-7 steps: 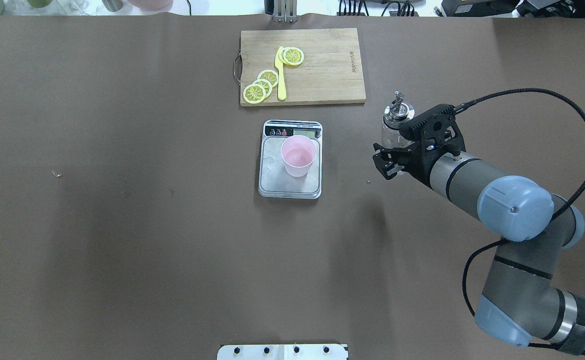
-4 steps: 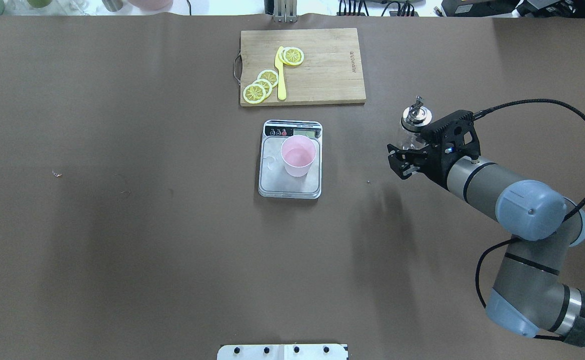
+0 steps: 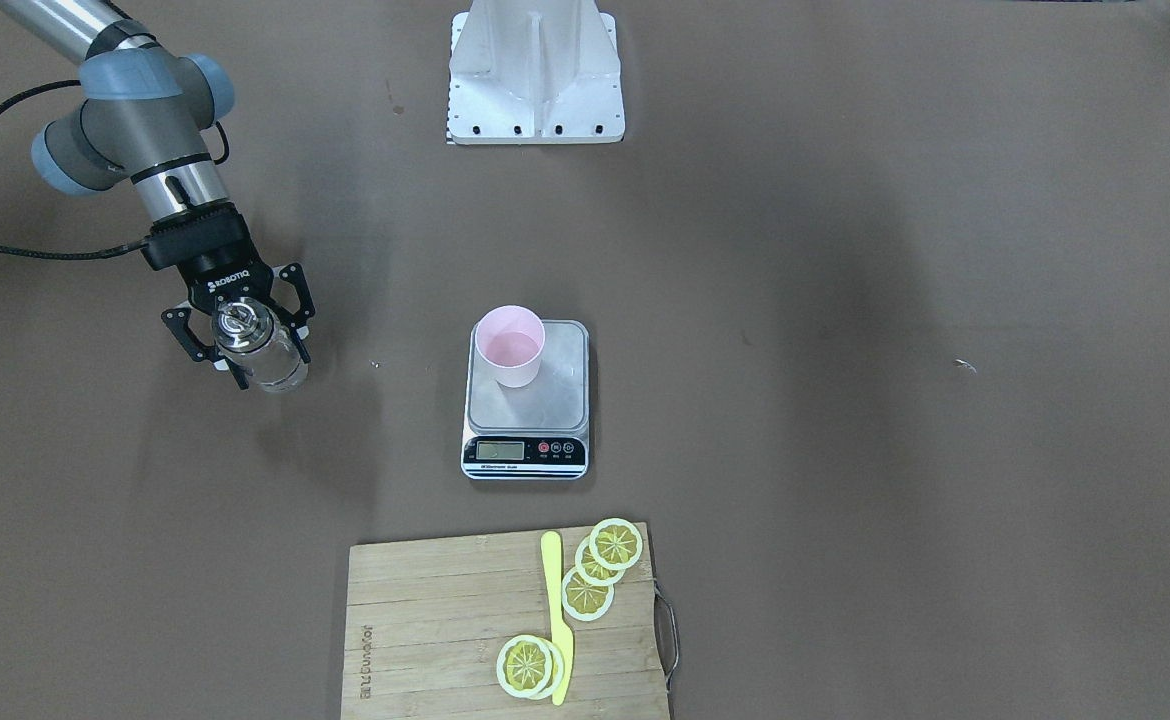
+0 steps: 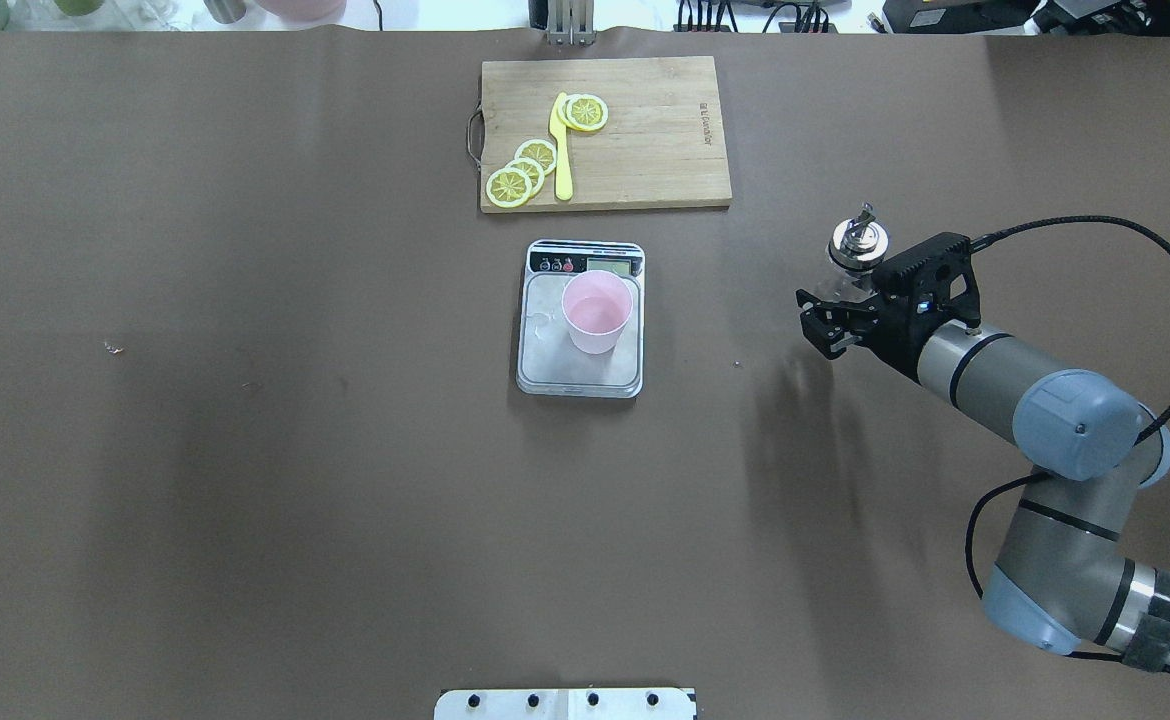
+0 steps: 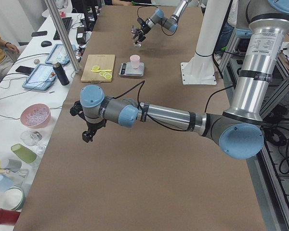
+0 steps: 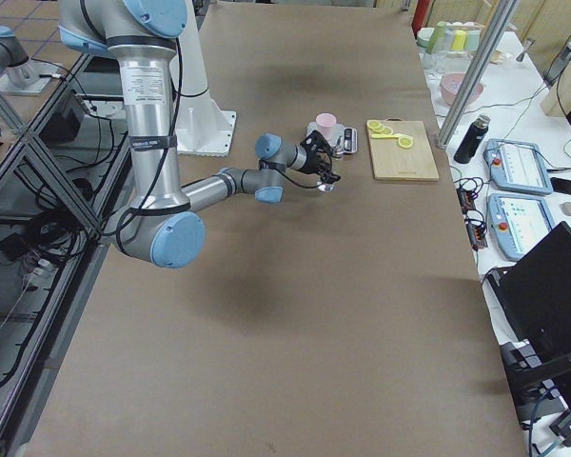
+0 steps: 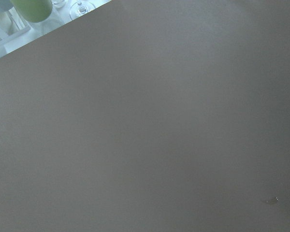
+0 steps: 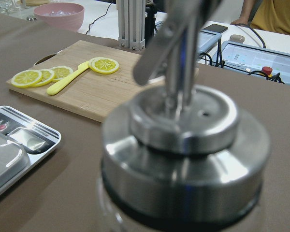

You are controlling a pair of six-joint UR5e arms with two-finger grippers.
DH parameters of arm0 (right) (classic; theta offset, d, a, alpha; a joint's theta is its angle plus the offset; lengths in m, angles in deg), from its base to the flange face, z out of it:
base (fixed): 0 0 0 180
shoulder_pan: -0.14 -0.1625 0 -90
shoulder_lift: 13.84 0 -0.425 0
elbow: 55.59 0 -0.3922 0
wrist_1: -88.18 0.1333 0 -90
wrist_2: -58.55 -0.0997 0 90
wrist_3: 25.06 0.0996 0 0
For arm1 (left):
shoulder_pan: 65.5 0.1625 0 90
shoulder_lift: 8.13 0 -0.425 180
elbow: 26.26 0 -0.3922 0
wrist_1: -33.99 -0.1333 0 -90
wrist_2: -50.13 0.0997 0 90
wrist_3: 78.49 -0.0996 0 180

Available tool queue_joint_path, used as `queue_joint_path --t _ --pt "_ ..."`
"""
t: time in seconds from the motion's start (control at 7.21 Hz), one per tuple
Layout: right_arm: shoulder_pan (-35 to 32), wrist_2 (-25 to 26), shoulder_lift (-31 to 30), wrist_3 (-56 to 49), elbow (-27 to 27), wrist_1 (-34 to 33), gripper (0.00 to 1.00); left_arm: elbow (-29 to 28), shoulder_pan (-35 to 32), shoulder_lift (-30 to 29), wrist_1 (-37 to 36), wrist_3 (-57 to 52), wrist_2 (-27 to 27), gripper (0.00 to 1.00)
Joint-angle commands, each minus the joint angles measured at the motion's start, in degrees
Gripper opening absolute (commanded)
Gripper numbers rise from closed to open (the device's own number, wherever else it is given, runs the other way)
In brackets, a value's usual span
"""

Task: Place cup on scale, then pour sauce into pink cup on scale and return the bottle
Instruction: 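Carry the upright dispenser with the right gripper away from the scale, then lower the dispenser with the right gripper onto the table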

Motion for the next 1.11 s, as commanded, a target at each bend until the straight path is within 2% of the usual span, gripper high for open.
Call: queue_joint_path --t 0.0,0.28,0.97 --pt "-0.1 0.1 -0.2 0.0 -1.7 2.0 0.0 0.1 0.0 -0.1 0.0 0.1 0.0 0.98" --pt "-0.1 0.1 -0.2 0.0 -4.1 5.3 0.0 0.2 0.0 -0.1 0.0 0.4 0.0 0.98" --pt "0.7 2.8 -0.4 -0.1 -5.6 6.4 0.0 0.1 0.0 0.6 1.1 0.5 0.0 0.98"
